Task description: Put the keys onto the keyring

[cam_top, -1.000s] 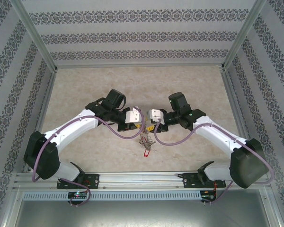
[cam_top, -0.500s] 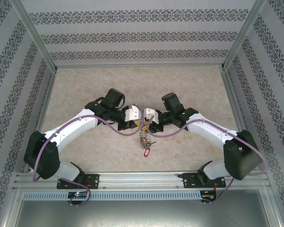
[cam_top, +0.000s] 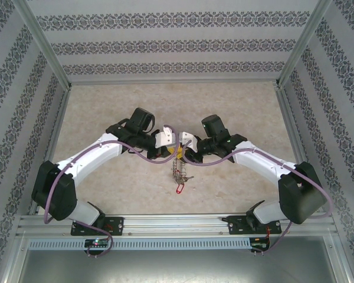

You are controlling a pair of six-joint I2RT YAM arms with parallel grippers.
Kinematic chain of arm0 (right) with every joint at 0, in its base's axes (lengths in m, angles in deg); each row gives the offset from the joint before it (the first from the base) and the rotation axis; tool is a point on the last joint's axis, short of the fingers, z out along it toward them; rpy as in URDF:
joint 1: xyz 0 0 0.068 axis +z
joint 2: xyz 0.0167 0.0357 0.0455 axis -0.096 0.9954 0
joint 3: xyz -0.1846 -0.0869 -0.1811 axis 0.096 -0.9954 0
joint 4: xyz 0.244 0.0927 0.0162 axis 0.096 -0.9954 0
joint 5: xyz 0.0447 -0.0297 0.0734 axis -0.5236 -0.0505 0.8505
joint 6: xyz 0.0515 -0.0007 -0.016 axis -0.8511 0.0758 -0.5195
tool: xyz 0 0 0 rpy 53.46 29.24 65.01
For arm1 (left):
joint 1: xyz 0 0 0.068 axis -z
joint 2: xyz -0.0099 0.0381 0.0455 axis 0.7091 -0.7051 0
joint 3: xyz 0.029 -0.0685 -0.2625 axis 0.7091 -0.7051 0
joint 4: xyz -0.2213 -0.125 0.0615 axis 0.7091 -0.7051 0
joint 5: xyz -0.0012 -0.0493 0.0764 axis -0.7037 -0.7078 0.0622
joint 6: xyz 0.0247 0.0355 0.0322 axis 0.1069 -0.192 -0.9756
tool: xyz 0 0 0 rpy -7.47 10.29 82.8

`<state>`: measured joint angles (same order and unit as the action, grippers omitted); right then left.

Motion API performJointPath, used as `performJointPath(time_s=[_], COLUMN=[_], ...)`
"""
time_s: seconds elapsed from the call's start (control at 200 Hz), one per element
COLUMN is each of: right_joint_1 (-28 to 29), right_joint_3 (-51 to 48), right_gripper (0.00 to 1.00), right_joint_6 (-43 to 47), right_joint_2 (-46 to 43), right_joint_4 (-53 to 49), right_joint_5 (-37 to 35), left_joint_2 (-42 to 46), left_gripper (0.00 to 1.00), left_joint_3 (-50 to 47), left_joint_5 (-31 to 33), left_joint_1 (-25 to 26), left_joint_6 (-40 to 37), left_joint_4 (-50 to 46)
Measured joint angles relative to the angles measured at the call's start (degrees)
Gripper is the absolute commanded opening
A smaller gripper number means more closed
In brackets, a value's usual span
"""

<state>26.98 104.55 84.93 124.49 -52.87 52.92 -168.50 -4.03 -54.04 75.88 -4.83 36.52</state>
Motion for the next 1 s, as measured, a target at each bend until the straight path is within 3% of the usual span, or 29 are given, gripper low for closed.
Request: performJointPath(time_s=[0.11, 0.22, 0.445, 0.769, 0.999], right_joint_1=[0.0, 0.0, -0.5, -5.4, -6.5], right_joint_3=[0.0, 0.0, -0.3, -7.0, -9.5], right_gripper=[0.17, 0.0, 0.0, 0.0, 0.0], right_joint_6=[-1.2, -2.1, -3.0, -16.5, -24.8], right_joint_2=[0.0, 0.0, 0.0, -1.9, -1.9], right_joint_4=[0.9, 1.4, 2.3, 21.5, 30.6], right_joint_5=[-0.3, -1.2, -0.9, 7.9, 9.5], left_joint_2=[-0.4, -0.8, -1.0, 0.2, 0.4], left_gripper=[0.0, 0.0, 0.0, 0.0, 0.0], left_joint_3=[0.7, 1.0, 1.1, -0.1, -2.0], left_joint_5=[-0.1, -0.2, -0.7, -3.1, -4.7], left_joint_1=[-0.2, -0.6, -1.2, -3.6, -4.2], left_joint_6=[0.5, 1.0, 1.4, 2.3, 6.1], left_joint_4=[0.0, -0.2, -0.2, 3.1, 7.4])
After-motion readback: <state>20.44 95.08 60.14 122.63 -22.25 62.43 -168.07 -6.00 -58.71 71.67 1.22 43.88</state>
